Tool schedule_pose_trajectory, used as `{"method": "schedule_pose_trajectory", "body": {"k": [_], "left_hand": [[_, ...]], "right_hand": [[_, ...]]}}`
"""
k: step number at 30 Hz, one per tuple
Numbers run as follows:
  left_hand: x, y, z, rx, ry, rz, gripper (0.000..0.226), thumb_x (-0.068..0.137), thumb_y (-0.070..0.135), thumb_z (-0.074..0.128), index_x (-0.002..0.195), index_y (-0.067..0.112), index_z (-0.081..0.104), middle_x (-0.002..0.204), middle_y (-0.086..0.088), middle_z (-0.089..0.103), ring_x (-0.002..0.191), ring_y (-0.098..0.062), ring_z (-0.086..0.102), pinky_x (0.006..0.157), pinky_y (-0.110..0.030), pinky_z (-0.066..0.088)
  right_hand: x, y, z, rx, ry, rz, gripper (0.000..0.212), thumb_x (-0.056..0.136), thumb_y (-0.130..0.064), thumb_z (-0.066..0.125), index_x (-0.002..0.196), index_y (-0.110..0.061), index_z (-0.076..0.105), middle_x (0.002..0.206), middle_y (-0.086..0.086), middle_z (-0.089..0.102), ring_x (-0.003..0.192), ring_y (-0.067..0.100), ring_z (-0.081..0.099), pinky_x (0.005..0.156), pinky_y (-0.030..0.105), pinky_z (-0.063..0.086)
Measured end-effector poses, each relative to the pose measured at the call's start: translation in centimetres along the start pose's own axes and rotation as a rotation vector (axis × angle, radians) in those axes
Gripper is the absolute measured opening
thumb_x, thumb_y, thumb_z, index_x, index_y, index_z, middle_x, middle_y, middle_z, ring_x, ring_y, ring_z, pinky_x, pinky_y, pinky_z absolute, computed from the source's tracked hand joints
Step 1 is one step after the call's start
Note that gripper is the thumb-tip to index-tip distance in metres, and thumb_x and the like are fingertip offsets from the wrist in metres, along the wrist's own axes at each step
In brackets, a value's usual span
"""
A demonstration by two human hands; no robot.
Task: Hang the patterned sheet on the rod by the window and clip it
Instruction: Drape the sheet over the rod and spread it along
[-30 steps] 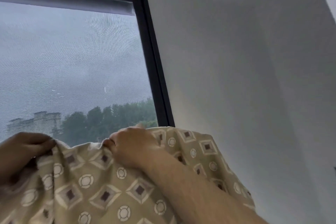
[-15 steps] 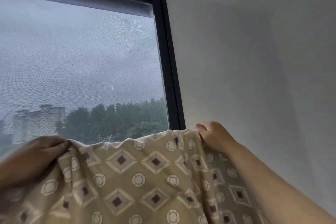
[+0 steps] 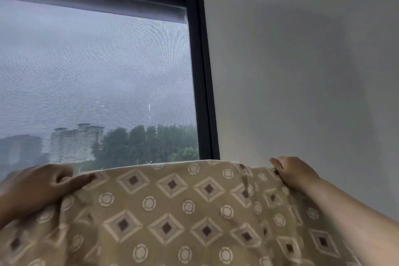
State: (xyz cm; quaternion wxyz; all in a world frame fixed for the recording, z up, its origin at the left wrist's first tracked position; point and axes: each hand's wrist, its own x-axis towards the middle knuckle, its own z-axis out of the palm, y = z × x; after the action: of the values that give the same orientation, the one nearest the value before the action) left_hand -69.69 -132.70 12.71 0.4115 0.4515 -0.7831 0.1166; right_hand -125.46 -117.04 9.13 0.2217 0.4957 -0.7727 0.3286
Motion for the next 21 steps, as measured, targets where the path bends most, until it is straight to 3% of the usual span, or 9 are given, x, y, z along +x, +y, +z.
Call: {"method": "schedule_pose_trajectory", "body": {"k": [3, 5, 7, 9, 13, 14, 16, 19, 21], "left_hand": [[-0.2, 0.9, 0.0, 0.012, -0.032, -0.007, 0.077, 0.053, 0.101, 0.024, 0.067, 0.04, 0.069, 0.058, 0.017, 0.066, 0.063, -0.004, 0.065, 0.072, -0.033, 0.053], [-0.1, 1.7, -0.1, 0.02, -0.116, -0.023, 0.064, 0.065, 0.095, 0.03, 0.076, 0.048, 0.071, 0.067, 0.023, 0.069, 0.07, -0.002, 0.067, 0.076, -0.033, 0.054], [0.2, 3.2, -0.4, -0.057, -0.216, -0.049, 0.052, 0.077, 0.075, 0.052, 0.077, 0.03, 0.076, 0.07, 0.009, 0.073, 0.068, -0.009, 0.068, 0.074, -0.031, 0.053], [0.6, 6.1, -0.6, -0.159, -0.278, -0.037, 0.053, 0.072, 0.062, 0.065, 0.073, 0.01, 0.075, 0.069, -0.01, 0.071, 0.059, -0.015, 0.063, 0.064, -0.029, 0.046], [1.6, 14.3, 1.4, -0.127, -0.305, 0.138, 0.048, 0.059, 0.087, 0.041, 0.082, 0.053, 0.066, 0.082, 0.014, 0.07, 0.078, -0.006, 0.065, 0.081, -0.033, 0.053], [1.9, 16.1, 2.3, -0.091, -0.328, 0.168, 0.054, 0.056, 0.094, 0.035, 0.083, 0.057, 0.063, 0.086, 0.019, 0.069, 0.082, -0.004, 0.065, 0.083, -0.034, 0.053], [2.2, 18.8, 3.9, -0.044, -0.371, 0.188, 0.065, 0.058, 0.096, 0.03, 0.079, 0.046, 0.066, 0.079, 0.018, 0.069, 0.077, -0.002, 0.064, 0.079, -0.032, 0.053], [2.3, 20.2, 4.6, -0.074, -0.354, 0.192, 0.045, 0.089, 0.06, 0.049, 0.074, 0.023, 0.069, 0.066, 0.012, 0.066, 0.065, -0.002, 0.061, 0.067, -0.022, 0.048], [2.4, 20.2, 4.3, -0.109, -0.314, 0.233, 0.039, 0.093, 0.044, 0.055, 0.066, 0.017, 0.065, 0.056, 0.014, 0.062, 0.054, 0.002, 0.054, 0.058, -0.016, 0.042]], "right_hand": [[-0.2, 0.7, 0.9, 0.072, -0.082, 0.026, 0.047, 0.102, -0.045, 0.03, 0.066, -0.024, 0.05, 0.077, -0.001, 0.061, 0.078, 0.021, 0.059, 0.073, 0.035, 0.044], [-0.6, -1.5, 0.8, 0.376, -0.127, -0.012, 0.052, 0.103, -0.043, 0.032, 0.067, -0.014, 0.056, 0.072, 0.001, 0.062, 0.073, 0.022, 0.059, 0.071, 0.035, 0.043], [-1.6, -4.6, 0.7, 0.601, -0.207, -0.099, 0.052, 0.103, -0.042, 0.033, 0.073, -0.01, 0.062, 0.076, 0.001, 0.066, 0.073, 0.016, 0.059, 0.076, 0.034, 0.045], [-2.4, -6.8, 0.7, 0.573, -0.234, -0.213, 0.05, 0.103, -0.041, 0.034, 0.069, -0.015, 0.06, 0.076, -0.004, 0.065, 0.072, 0.011, 0.057, 0.076, 0.033, 0.044], [-2.9, -8.7, 0.5, 0.427, -0.197, -0.352, 0.052, 0.103, -0.045, 0.033, 0.059, -0.023, 0.051, 0.067, -0.008, 0.058, 0.064, 0.006, 0.052, 0.065, 0.021, 0.039], [-3.0, -9.0, 0.4, 0.391, -0.174, -0.376, 0.052, 0.102, -0.046, 0.033, 0.058, -0.024, 0.048, 0.063, -0.01, 0.054, 0.061, 0.003, 0.049, 0.06, 0.018, 0.036], [-3.1, -9.3, 0.6, 0.348, -0.119, -0.405, 0.052, 0.102, -0.049, 0.032, 0.059, -0.023, 0.047, 0.062, -0.009, 0.051, 0.06, 0.004, 0.048, 0.056, 0.018, 0.033], [-3.0, -7.9, 1.0, 0.385, -0.045, -0.377, 0.057, 0.098, -0.057, 0.025, 0.065, -0.018, 0.052, 0.067, -0.005, 0.055, 0.064, 0.011, 0.052, 0.06, 0.026, 0.034], [-2.8, -7.0, 0.9, 0.46, -0.03, -0.351, 0.06, 0.094, -0.063, 0.018, 0.068, -0.02, 0.051, 0.07, -0.003, 0.056, 0.067, 0.013, 0.053, 0.062, 0.028, 0.038]]}}
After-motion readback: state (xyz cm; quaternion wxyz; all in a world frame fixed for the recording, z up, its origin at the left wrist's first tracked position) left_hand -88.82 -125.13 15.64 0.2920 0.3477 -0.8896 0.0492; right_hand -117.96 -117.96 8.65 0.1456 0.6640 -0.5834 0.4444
